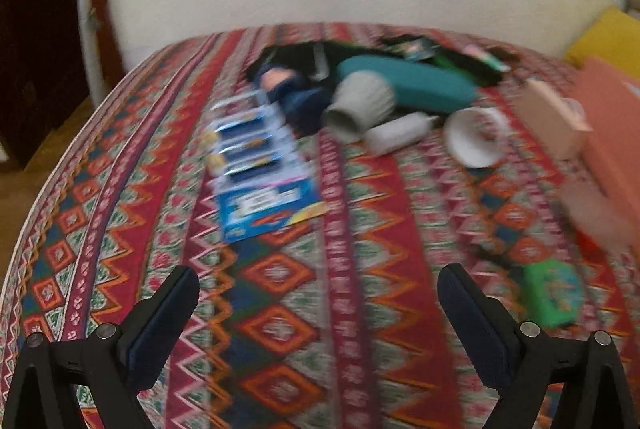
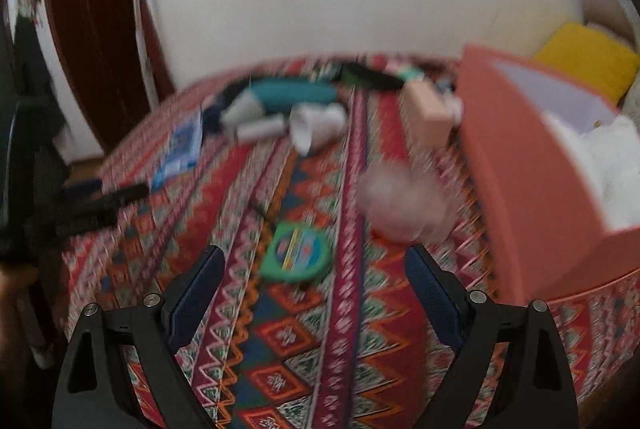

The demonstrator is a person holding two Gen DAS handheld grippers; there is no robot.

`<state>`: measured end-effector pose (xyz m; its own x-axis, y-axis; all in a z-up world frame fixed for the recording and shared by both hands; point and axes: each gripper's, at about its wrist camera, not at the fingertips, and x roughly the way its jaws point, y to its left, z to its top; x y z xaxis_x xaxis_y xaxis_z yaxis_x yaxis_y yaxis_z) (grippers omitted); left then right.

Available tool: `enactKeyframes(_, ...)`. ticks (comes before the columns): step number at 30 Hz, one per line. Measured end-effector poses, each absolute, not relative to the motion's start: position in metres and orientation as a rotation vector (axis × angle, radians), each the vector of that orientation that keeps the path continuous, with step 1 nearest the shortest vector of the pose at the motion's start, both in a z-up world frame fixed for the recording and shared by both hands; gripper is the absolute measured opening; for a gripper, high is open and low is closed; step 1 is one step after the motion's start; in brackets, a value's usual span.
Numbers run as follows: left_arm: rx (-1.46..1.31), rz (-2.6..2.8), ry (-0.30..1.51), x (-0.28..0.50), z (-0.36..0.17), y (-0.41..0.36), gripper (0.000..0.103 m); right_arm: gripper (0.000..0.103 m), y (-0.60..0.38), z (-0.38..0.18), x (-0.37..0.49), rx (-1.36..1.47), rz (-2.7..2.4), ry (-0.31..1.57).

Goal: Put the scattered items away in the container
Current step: 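Move both tools back over the items on the bed, then grasp the green tape measure with the right gripper while the left grasps the battery pack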

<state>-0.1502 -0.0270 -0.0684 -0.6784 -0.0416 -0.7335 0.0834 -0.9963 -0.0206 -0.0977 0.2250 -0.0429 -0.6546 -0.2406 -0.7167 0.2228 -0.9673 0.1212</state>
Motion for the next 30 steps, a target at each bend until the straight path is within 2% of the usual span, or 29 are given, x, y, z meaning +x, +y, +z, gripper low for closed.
enactKeyframes(7,1.345,-2.698,0.323,-0.2,-0.102,-0.066,0.099,0.094,0.199,-0.098,-0.119,1.361,-2.513,0.035)
enactKeyframes(11,1.405,-2.658,0.433,-0.234,-0.119,-0.073,0.099,0.096,0.186,-0.114,-0.126,1.391,-2.5,0.094)
enactKeyframes(15,1.386,-2.641,0.317,-0.266,-0.128,-0.073,0.099,0.102,0.176,-0.119,-0.128,1.354,-2.52,0.185)
enactKeyframes(21,1.334,-2.628,0.279,-0.297,-0.134,-0.076,0.102,0.102,0.171,-0.121,-0.136,1.323,-2.534,0.185)
enactKeyframes(22,1.328,-2.63,0.265,-0.299,-0.135,-0.075,0.102,0.095,0.171,-0.121,-0.139,1.323,-2.541,0.181)
enactKeyframes(23,1.319,-2.636,0.256,-0.297,-0.136,-0.073,0.098,0.076,0.171,-0.118,-0.14,1.317,-2.558,0.183)
enactKeyframes(24,1.307,-2.644,0.263,-0.295,-0.134,-0.074,0.093,0.062,0.171,-0.114,-0.141,1.302,-2.567,0.191)
enactKeyframes(25,1.295,-2.652,0.271,-0.292,-0.133,-0.074,0.084,0.058,0.17,-0.112,-0.143,1.299,-2.556,0.188)
enactKeyframes(26,1.282,-2.659,0.279,-0.289,-0.132,-0.075,0.081,0.058,0.17,-0.111,-0.145,1.308,-2.55,0.167)
enactKeyframes(30,1.244,-2.654,0.354,-0.27,-0.126,-0.081,0.08,0.058,0.171,-0.106,-0.147,1.329,-2.535,0.105)
